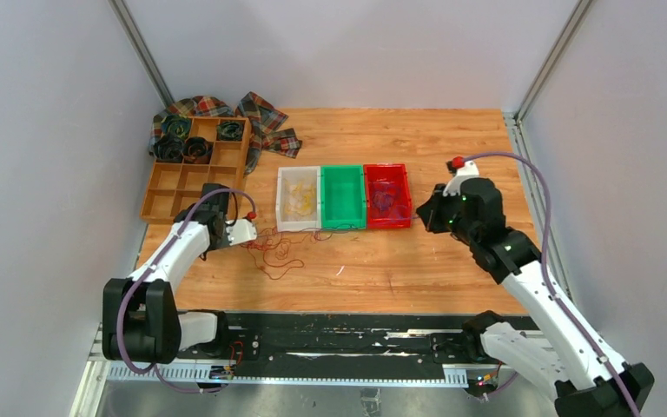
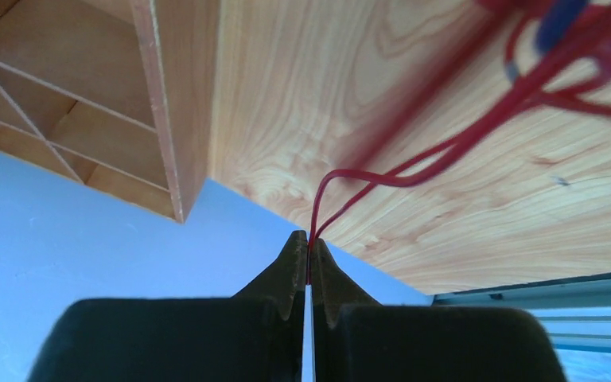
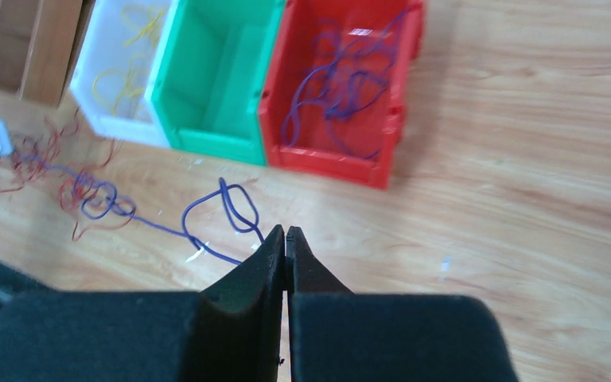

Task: Untangle the cables
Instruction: Untie the cable.

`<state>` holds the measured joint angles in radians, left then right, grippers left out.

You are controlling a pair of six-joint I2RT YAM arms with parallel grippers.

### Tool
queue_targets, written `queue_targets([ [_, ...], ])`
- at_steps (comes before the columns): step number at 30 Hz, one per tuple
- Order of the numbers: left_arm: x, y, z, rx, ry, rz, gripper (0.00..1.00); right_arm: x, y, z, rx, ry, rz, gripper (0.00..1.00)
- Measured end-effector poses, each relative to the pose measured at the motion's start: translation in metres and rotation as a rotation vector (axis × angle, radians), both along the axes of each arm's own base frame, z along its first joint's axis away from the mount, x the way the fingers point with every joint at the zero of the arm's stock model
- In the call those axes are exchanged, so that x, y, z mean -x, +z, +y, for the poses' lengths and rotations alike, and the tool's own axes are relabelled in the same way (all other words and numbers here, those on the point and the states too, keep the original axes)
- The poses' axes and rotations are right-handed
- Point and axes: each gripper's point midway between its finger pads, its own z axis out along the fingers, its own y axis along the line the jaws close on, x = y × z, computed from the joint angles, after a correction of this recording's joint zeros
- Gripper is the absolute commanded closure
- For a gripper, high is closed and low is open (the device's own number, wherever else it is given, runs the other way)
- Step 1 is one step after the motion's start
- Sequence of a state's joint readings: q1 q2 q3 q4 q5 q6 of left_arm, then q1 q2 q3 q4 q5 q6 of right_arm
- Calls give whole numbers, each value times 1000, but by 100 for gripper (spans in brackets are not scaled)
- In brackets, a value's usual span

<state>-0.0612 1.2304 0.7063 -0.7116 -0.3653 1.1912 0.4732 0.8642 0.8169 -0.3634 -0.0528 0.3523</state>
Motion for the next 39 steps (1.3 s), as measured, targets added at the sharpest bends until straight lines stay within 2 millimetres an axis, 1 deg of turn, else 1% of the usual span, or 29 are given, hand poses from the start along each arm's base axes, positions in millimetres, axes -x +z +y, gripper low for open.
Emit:
queue_targets([
  [4, -9, 4, 13, -41, 1, -34, 99, -9, 22, -33, -3, -118, -46, 99],
  [6, -9, 2, 19, -62, -3, -39, 99, -12, 31, -48, -6, -174, -62, 100],
  [8, -6, -1, 21, -65, -5, -28, 95, -13, 39, -55, -14, -199, -78, 99],
  [9, -5, -2, 21, -63, -7, -21, 93, -14, 45, -56, -22, -200, -89, 99],
  [10, -5, -1, 20, -58, -8, -22, 88, -14, 50, -53, -38, -183, -100, 99],
  [11, -4, -1, 18, -46, -11, -19, 76, -14, 56, -47, -63, -156, -111, 99],
  [13, -1, 3, 13, -9, -12, -8, 29, -14, 64, -32, -123, -94, -123, 99],
  [14, -1, 7, 9, 20, -10, -3, 15, -14, 70, -22, -165, -51, -129, 99],
  [15, -2, 14, 4, 59, -4, -5, 7, -15, 76, -12, -205, -10, -137, 99],
  [16, -5, 22, -1, 90, -10, -15, 2, -15, 82, -2, -242, 31, -143, 99],
  [17, -9, 33, -8, 134, -12, -37, 2, -16, 85, 8, -270, 67, -144, 99],
  [19, -16, 58, -23, 223, -33, -84, 2, -15, 91, 33, -316, 162, -140, 99],
  [22, -15, 89, -46, 355, -73, -113, 2, -2, 92, 73, -350, 310, -109, 99],
  [23, -13, 103, -59, 423, -88, -119, 2, 3, 95, 86, -358, 359, -104, 99],
  [24, -14, 114, -67, 468, -98, -133, 2, 10, 100, 100, -366, 411, -103, 99],
  [26, -13, 141, -89, 594, -112, -160, 2, 21, 111, 123, -383, 496, -114, 99],
  [27, -13, 157, -102, 669, -119, -182, 2, 27, 117, 134, -393, 536, -124, 99],
  [29, -13, 186, -125, 793, -139, -220, 2, 36, 124, 150, -407, 595, -138, 99],
  [31, -10, 213, -150, 895, -181, -237, 2, 42, 127, 165, -415, 640, -138, 99],
  [32, -6, 226, -169, 949, -225, -230, 2, 44, 127, 174, -418, 662, -136, 99],
  [36, 17, 251, -226, 1111, -343, -128, 2, 47, 119, 201, -412, 718, -110, 99],
  [38, 27, 255, -246, 1193, -350, -52, 2, 47, 114, 214, -408, 739, -96, 99],
  [39, 31, 254, -251, 1227, -336, -16, 2, 46, 113, 219, -409, 744, -94, 99],
])
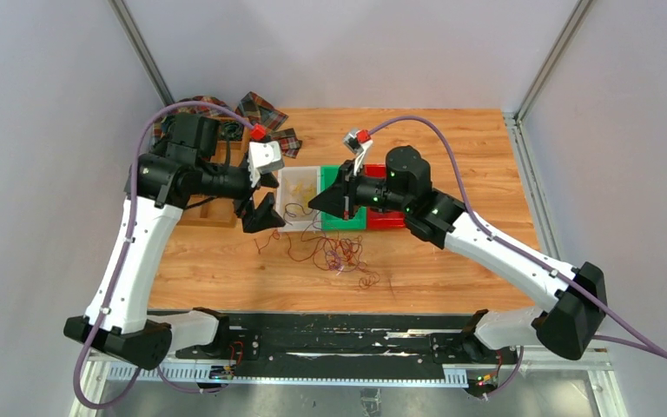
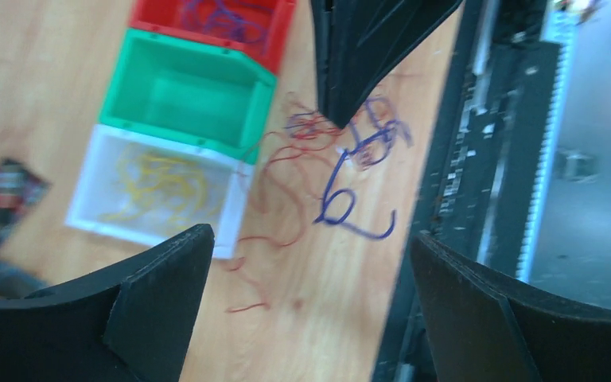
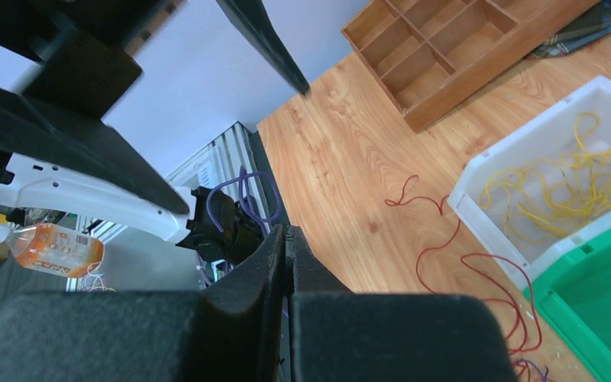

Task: Untangle the cables
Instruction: Untie the cable.

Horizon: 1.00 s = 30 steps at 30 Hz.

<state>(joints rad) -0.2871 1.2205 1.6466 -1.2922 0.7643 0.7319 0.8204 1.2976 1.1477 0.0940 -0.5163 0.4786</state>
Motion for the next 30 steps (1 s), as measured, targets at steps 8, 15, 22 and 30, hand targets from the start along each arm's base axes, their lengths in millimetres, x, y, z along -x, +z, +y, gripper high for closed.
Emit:
queue_targets([
  [8, 9, -49, -24, 195, 111, 264, 1, -4, 47, 15, -106, 6, -67, 99],
  [15, 7, -4, -37, 475, 188, 177, 8, -4, 92, 30, -217, 7, -110, 99],
  [22, 1, 5, -46, 590, 196, 214, 48, -6, 106, 46, -257, 8, -107, 99],
  [30, 0, 14, -47, 618, 193, 211, 99, -3, 106, 50, -255, 21, -105, 53],
])
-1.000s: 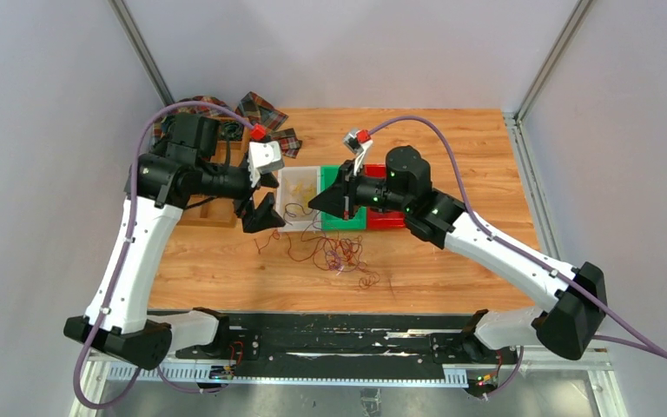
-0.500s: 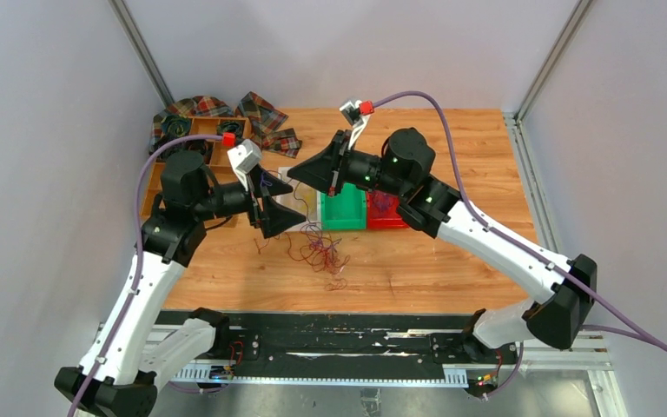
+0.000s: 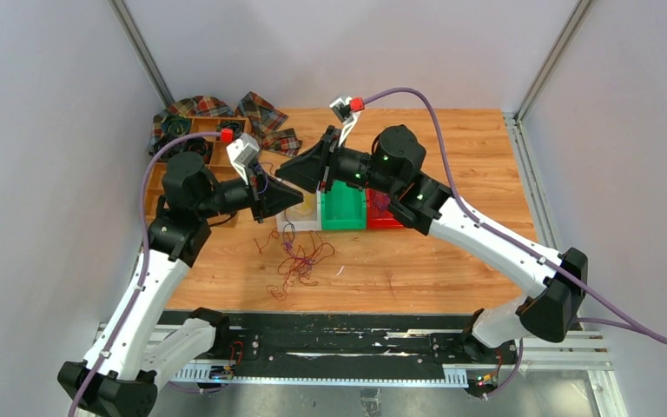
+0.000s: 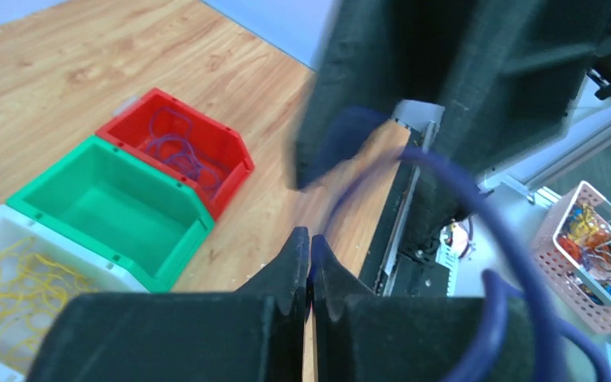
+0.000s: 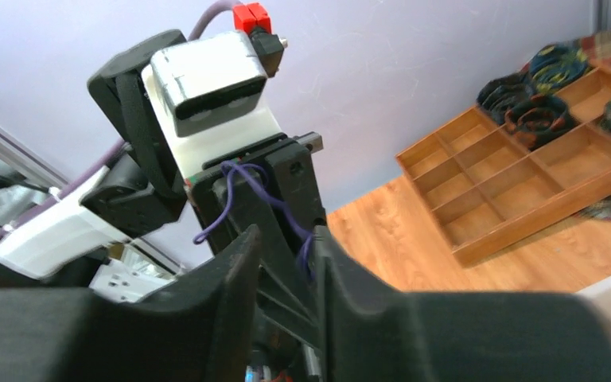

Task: Untangle the cables
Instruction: Untie the cable.

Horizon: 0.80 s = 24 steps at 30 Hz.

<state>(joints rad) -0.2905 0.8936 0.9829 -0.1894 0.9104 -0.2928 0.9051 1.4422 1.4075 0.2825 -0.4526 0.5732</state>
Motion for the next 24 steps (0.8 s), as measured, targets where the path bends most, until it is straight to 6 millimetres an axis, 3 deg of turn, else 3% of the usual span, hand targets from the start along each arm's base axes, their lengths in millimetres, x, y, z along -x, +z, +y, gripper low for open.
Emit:
queue_targets([
  [2, 0, 1, 2, -14, 8, -10, 99, 0, -2, 0, 11, -1, -2, 40],
  [3, 0, 3, 3, -24, 14, -14, 99, 0, -6, -3, 25, -6, -11, 38],
  [6, 1, 13, 6, -43, 27, -47, 99, 1, -18, -17, 53, -39, -9, 35],
  [11, -3, 33, 13, -55, 89, -109, 99, 6, -43, -67, 115, -171, -18, 28],
  [15, -11, 49, 20, -48, 162, -142, 99, 7, -69, -87, 167, -246, -23, 27],
  [19, -19, 58, 27, -37, 243, -146, 99, 2, -109, -70, 287, -279, -20, 26],
  [22, -24, 59, 32, -34, 290, -139, 99, 3, -137, -46, 387, -275, -47, 25],
  [24, -27, 60, 35, -33, 317, -138, 99, 6, -144, -26, 427, -261, -84, 25],
])
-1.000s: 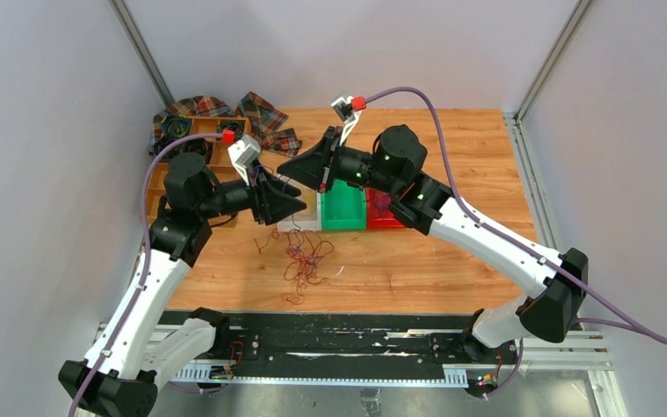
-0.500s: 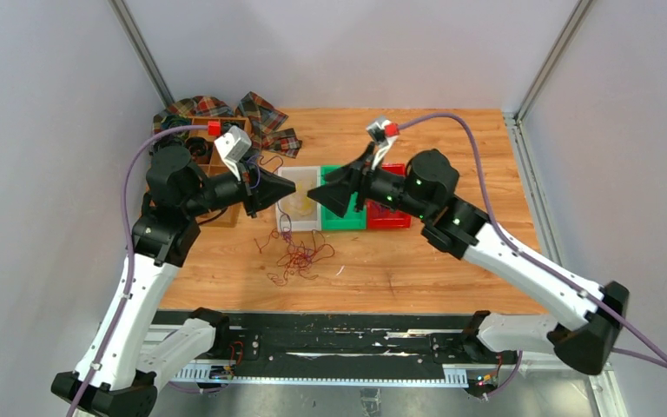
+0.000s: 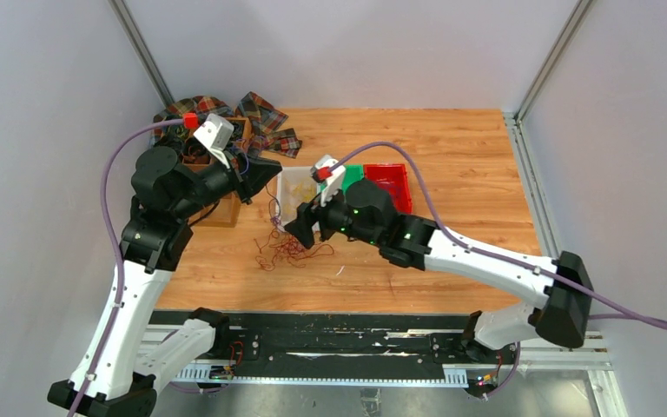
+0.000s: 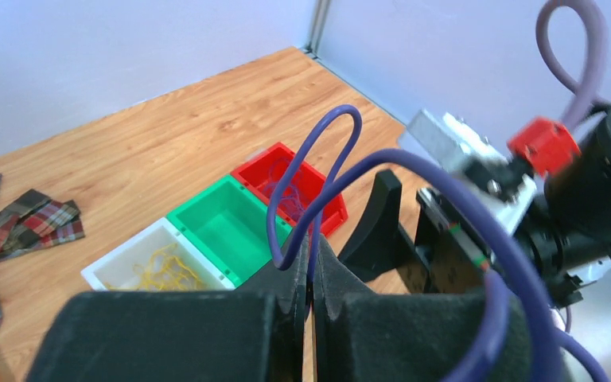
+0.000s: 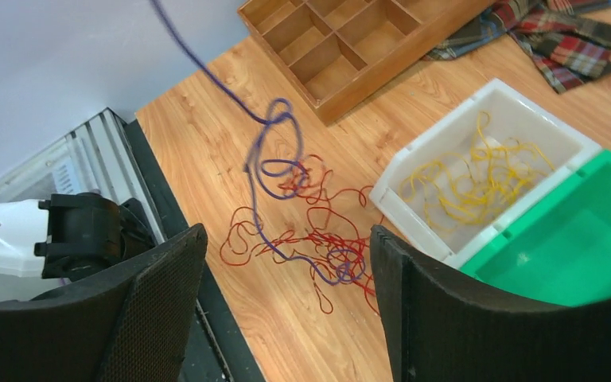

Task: Untangle the cables
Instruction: Untie the cable.

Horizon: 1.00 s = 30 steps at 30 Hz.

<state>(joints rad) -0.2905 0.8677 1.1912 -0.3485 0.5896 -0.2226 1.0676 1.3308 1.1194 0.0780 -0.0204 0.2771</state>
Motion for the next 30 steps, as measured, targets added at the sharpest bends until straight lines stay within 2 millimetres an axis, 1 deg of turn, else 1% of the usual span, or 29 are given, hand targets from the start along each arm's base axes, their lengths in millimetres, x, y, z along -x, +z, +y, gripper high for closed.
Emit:
queue_targets([
  [3, -3, 1, 4, 4, 32, -1, 99, 2, 1, 23, 33, 8, -50, 27],
  [6, -4, 2, 7, 7, 55, -1, 99, 0, 7, 34, 29, -6, -90, 29],
  [8, -5, 2, 8, 8, 65, -1, 99, -4, 8, 36, 23, -26, -108, 30],
  [12, -7, 1, 10, 5, 79, 4, 99, -13, 5, 37, 32, -67, -119, 33],
  [15, -6, 0, 10, 4, 81, 7, 99, -19, 2, 38, 31, -94, -124, 34],
  [20, -5, 1, 11, 5, 85, 3, 99, -22, 5, 42, 5, -113, -124, 36],
  [23, -5, 1, 11, 5, 86, 1, 99, -24, 9, 45, -13, -120, -120, 42],
  [27, -4, 0, 12, 6, 86, 1, 99, -27, 13, 46, -25, -140, -113, 54],
  [30, -3, 1, 12, 7, 86, -2, 99, -35, 14, 47, -21, -178, -110, 59],
])
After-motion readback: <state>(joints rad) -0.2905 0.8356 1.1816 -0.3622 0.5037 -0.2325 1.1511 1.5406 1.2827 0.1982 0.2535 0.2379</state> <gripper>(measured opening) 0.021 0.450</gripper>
